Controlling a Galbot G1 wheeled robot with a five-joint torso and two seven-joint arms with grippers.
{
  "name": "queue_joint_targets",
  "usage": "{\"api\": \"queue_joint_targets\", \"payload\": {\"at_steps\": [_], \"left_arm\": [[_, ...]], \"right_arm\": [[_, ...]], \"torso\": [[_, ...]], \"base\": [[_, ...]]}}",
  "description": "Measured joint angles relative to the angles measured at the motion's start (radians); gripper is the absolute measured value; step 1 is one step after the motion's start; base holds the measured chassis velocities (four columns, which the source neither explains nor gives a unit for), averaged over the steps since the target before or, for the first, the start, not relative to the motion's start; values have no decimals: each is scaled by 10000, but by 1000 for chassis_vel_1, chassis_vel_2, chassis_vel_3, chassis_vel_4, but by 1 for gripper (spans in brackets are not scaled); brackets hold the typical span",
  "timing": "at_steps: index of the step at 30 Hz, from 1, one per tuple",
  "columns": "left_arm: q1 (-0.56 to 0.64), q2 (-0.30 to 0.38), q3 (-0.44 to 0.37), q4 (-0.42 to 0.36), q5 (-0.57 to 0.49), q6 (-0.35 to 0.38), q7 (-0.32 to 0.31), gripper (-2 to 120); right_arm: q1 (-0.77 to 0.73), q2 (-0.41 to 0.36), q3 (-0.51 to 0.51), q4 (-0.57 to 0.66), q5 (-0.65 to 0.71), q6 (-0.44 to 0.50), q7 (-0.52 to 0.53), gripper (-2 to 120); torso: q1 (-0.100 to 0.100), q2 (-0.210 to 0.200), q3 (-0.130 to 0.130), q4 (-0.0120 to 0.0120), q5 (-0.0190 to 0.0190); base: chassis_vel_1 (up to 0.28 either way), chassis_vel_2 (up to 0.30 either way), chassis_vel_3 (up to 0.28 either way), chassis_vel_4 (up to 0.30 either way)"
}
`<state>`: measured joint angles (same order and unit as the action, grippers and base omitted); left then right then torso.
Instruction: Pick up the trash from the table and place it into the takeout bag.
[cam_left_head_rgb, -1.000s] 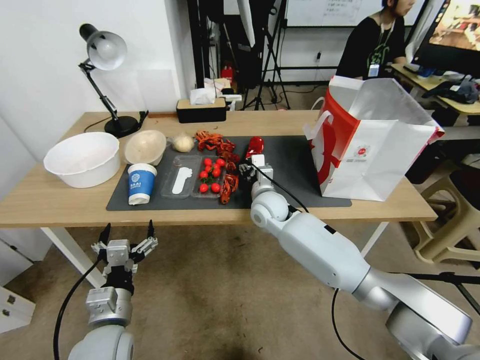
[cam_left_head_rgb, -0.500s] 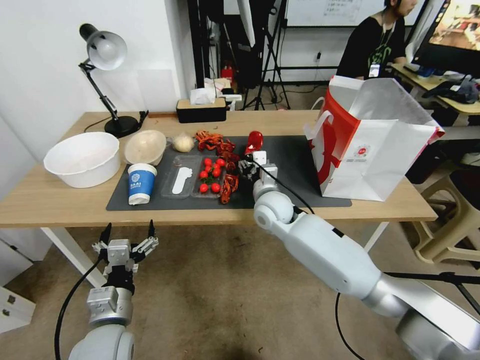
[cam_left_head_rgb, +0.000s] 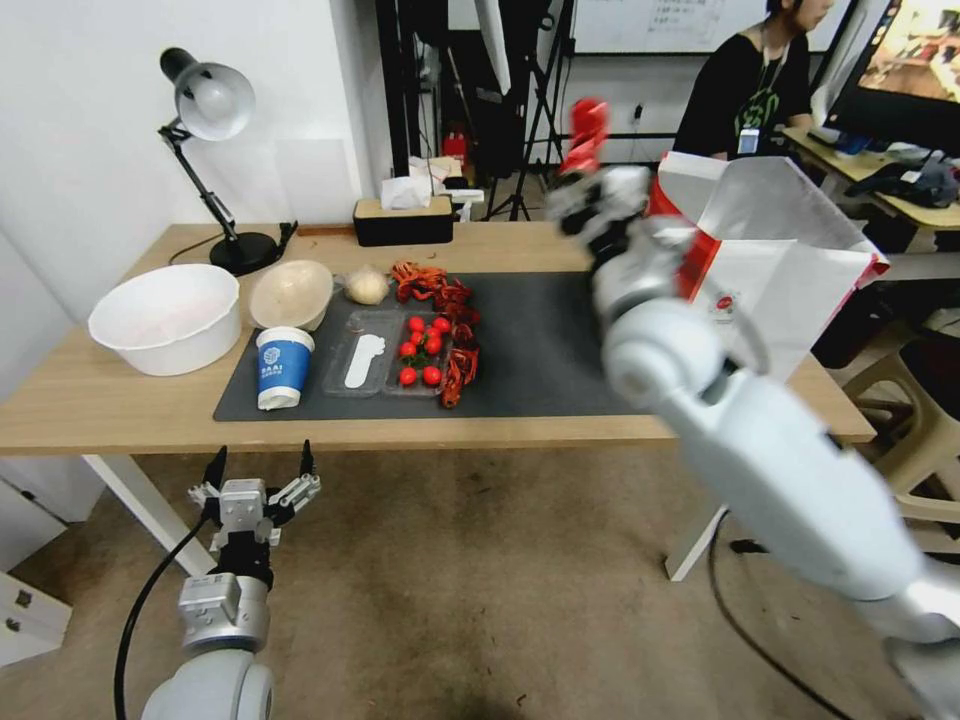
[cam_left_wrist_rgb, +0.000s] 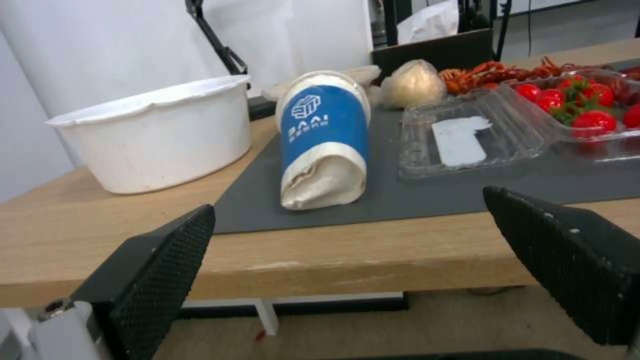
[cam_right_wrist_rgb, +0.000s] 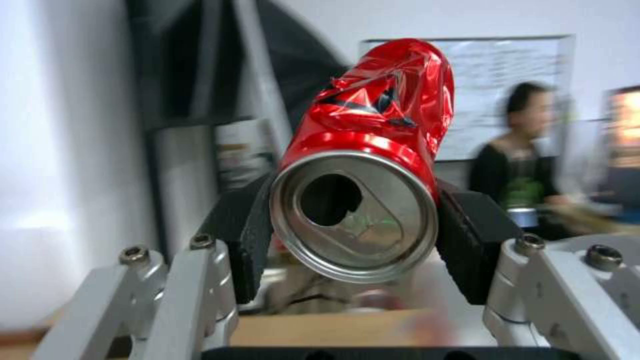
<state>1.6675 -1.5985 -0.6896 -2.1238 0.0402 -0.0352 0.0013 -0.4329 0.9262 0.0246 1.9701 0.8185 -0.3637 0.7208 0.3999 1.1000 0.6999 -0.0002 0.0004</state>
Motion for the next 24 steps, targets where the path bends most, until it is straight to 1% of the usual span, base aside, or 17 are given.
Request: {"api": "queue_joint_targets", "payload": {"at_steps": [2, 3, 5, 6, 8, 14, 18, 20, 21, 24], "left_arm": [[2, -19, 27, -4, 33, 0, 4, 100], [2, -19, 27, -4, 33, 0, 4, 100], [1, -38, 74, -13, 74, -1, 10, 100], [1, -38, 74, -13, 74, -1, 10, 100], [3, -62, 125, -18, 129, -3, 20, 100], [19, -70, 172, -23, 168, -15, 28, 100], [50, -71, 145, -37, 168, -41, 28, 100], [75, -70, 136, -50, 167, -64, 28, 100], [75, -70, 136, -50, 167, -64, 28, 100], [79, -69, 133, -59, 167, -71, 29, 100]], "right_arm": [[-103, -312, 358, 1, 71, -127, 138, 50], [-103, -312, 358, 1, 71, -127, 138, 50], [-403, -705, 670, 9, 255, -276, 349, 50], [-403, -705, 670, 9, 255, -276, 349, 50], [-938, -1025, 1005, 120, 504, -404, 680, 50], [-1438, -1013, 1146, 213, 967, -831, 1286, 50], [-1548, -984, 1209, 219, 1067, -919, 1396, 51], [-1576, -973, 1256, 218, 1117, -934, 1414, 60], [-1576, -973, 1256, 218, 1117, -934, 1414, 60], [-1607, -963, 1321, 241, 1142, -966, 1421, 74]], "torso": [[0, 1, 0, -1, -3], [0, 1, 0, -1, -3], [0, 0, 0, -1, -1], [0, 0, 0, -1, -1], [0, 0, 1, -1, -1], [0, 0, 1, 3, -2], [-1, 0, 1, 3, -4], [0, 0, 0, 3, -5], [0, 0, 0, 3, -5], [0, 0, 1, 3, -3]], "base": [[0, 0, 0, 0], [0, 0, 0, 0], [0, 0, 0, 0], [0, 0, 0, 0], [0, 0, 0, 0], [0, 0, 0, 0], [0, 0, 0, 0], [0, 0, 0, 0], [0, 0, 0, 0], [0, 0, 0, 0]]}}
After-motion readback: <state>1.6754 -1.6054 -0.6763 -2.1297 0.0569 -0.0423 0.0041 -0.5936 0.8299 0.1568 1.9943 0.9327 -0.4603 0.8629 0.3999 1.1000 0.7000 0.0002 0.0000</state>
